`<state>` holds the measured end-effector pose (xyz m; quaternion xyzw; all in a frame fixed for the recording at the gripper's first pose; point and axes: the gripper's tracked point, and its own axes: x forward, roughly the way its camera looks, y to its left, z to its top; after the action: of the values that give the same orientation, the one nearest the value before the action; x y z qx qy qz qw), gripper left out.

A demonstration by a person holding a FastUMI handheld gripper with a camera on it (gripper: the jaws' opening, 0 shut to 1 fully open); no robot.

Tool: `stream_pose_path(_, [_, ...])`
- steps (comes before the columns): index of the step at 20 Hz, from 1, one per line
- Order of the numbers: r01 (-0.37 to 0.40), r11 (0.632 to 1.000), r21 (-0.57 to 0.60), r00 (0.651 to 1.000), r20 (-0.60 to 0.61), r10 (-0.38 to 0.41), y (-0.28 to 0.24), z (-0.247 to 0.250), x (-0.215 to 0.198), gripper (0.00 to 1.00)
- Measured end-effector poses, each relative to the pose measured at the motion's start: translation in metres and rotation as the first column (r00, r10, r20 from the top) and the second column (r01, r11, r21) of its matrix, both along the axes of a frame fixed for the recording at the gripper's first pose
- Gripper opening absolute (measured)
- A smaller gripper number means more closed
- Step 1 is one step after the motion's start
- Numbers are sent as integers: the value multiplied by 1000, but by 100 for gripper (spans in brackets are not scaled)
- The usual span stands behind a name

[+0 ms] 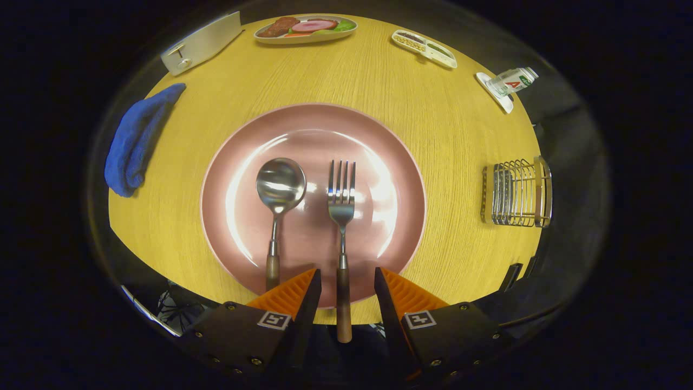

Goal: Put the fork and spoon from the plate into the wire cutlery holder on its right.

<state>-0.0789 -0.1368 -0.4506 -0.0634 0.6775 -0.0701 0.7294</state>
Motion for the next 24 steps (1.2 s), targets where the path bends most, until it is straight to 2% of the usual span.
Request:
stream_pose_path(2, [-13,1000,-1,1000,-3,13,-1,-4,2,60])
stream_pose_path(4, [-33,999,1,999,-25,33,-1,-5,1,41])
stream_pose_path(6, [-47,999,1,998,-52,47,-2,-6,-2,14])
stream_pose_path(9, [-32,999,8,998,-58,32,-2,-11,-2,14])
stream_pose_path(11, [-39,999,14,998,-50,40,-1,-5,0,5])
stream_pose_path(17, [10,1000,13,1000,16,-10,-3,6,9,5])
stream_pose_path(24, [40,997,-60,997,75,-36,-24,40,19,5])
